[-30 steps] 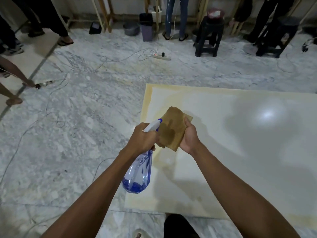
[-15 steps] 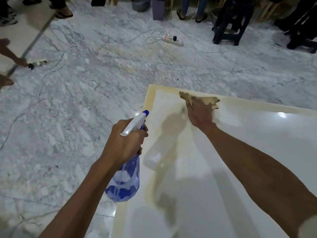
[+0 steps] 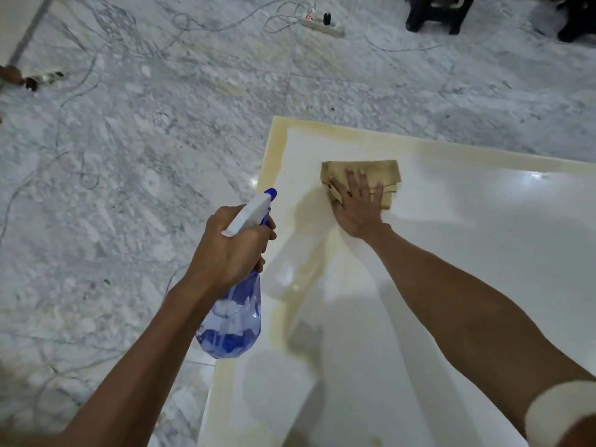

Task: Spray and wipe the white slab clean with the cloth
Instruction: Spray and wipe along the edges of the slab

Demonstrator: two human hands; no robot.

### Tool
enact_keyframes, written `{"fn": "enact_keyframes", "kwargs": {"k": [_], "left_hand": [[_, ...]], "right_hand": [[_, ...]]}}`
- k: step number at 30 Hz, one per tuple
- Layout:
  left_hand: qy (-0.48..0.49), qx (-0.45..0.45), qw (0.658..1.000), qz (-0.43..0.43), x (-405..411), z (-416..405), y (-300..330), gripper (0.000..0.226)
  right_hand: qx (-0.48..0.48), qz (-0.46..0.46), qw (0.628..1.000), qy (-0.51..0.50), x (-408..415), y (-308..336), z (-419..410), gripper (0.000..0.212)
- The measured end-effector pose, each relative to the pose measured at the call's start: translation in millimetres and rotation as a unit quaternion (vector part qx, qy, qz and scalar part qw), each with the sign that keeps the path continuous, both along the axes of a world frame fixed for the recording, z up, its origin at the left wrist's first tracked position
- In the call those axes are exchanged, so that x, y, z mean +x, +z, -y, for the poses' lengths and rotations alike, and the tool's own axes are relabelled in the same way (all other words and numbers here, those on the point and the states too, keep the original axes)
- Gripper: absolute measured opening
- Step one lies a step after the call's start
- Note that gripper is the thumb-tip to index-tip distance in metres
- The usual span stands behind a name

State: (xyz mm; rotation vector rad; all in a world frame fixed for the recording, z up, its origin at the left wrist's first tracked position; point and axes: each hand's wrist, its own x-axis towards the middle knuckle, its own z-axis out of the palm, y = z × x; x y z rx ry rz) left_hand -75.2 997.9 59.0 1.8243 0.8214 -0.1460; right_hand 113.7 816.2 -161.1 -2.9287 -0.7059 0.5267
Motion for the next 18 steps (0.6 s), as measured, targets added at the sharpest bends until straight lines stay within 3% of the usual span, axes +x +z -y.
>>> {"fn": "enact_keyframes", "kwargs": {"k": [9, 14, 18], "left_hand": [[-0.044, -0.012, 0.999, 0.025, -56.4, 17.7, 22.7, 0.019], [-0.076, -0.012, 0.996, 0.046, -122.3, 26.9, 38.9, 0.019], [-0.086, -0.036, 0.994, 0.052, -177.1, 31.7, 47.1, 0.017]], "right_hand": [[0.006, -0.056, 0.998, 0.013, -137.0, 8.8, 26.9, 0.069], [-0.010, -0.012, 1.000, 0.001, -253.8, 3.3, 46.6, 0.058], [-0.016, -0.066, 0.998, -0.009, -356.9, 9.6, 59.8, 0.057]]}}
